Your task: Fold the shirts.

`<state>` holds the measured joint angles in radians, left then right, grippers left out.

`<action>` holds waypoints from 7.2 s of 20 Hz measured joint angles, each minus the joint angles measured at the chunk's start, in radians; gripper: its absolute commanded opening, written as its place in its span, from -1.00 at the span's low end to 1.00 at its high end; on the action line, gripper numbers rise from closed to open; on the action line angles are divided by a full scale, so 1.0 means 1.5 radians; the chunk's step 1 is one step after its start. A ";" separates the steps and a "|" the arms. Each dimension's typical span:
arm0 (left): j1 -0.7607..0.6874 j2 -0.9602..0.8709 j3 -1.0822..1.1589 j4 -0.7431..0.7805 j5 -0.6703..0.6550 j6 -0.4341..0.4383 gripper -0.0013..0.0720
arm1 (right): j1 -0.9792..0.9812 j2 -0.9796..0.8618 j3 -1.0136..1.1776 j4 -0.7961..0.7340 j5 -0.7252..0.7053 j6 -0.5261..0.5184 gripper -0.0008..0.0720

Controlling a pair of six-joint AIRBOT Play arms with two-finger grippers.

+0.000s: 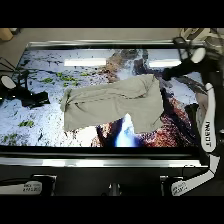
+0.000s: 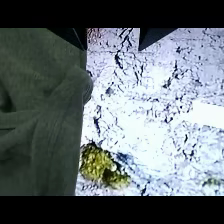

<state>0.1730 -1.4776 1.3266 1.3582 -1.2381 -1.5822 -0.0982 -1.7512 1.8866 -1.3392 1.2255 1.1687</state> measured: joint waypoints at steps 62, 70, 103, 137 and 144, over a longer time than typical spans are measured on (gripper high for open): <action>-0.066 0.469 0.428 -0.032 0.131 0.053 -0.89 | -0.087 0.623 0.095 0.084 -0.108 -0.215 -0.92; -0.066 0.267 0.286 -0.004 -0.045 0.053 -0.89 | -0.085 0.344 0.064 0.076 0.171 -0.166 -0.92; -0.038 -0.204 0.160 -0.003 -0.097 0.114 -0.79 | 0.017 -0.045 -0.151 -0.019 0.158 -0.103 -0.90; 0.050 0.091 -0.397 -0.121 -0.013 0.159 -0.89 | -0.107 0.322 -0.719 0.012 0.178 -0.142 0.52; 0.049 0.105 -0.400 -0.117 -0.011 0.162 -0.89 | -0.107 0.329 -0.809 0.050 0.089 -0.131 0.29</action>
<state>0.2470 -1.3209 0.7261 1.1820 -1.2545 -1.3388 -0.2584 -1.2572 0.6727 -1.2644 1.3582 0.9722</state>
